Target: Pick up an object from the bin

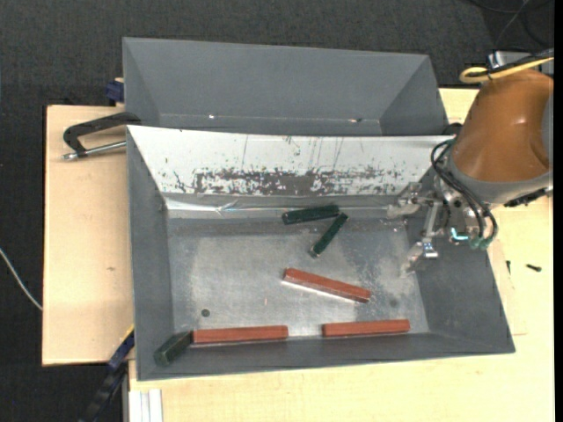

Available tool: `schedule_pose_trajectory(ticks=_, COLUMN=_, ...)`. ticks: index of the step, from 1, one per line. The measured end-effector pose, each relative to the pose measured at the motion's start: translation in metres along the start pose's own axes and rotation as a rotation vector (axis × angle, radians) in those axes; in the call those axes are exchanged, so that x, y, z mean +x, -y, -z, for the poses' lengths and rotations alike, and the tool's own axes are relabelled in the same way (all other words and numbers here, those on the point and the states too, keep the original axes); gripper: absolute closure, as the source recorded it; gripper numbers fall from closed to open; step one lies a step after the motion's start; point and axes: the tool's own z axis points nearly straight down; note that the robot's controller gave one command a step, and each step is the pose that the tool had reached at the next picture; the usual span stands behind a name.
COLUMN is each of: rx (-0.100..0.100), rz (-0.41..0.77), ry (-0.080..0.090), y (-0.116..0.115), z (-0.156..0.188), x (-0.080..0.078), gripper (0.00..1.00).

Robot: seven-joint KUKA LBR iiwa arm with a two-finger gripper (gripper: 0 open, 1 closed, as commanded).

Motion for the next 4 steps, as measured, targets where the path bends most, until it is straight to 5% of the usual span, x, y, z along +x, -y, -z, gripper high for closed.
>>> schedule_pose_trajectory(ticks=1, rx=0.001, rz=0.002, ry=0.008, y=0.000, z=0.004, x=-0.002, gripper=0.00)
schedule_pose_trajectory(ticks=2, rx=0.002, rz=0.071, ry=0.011, y=-0.054, z=-0.057, x=0.018, gripper=0.00)
schedule_pose_trajectory(ticks=4, rx=0.000, rz=-0.049, ry=0.006, y=-0.111, z=-0.062, x=0.033, gripper=0.00)
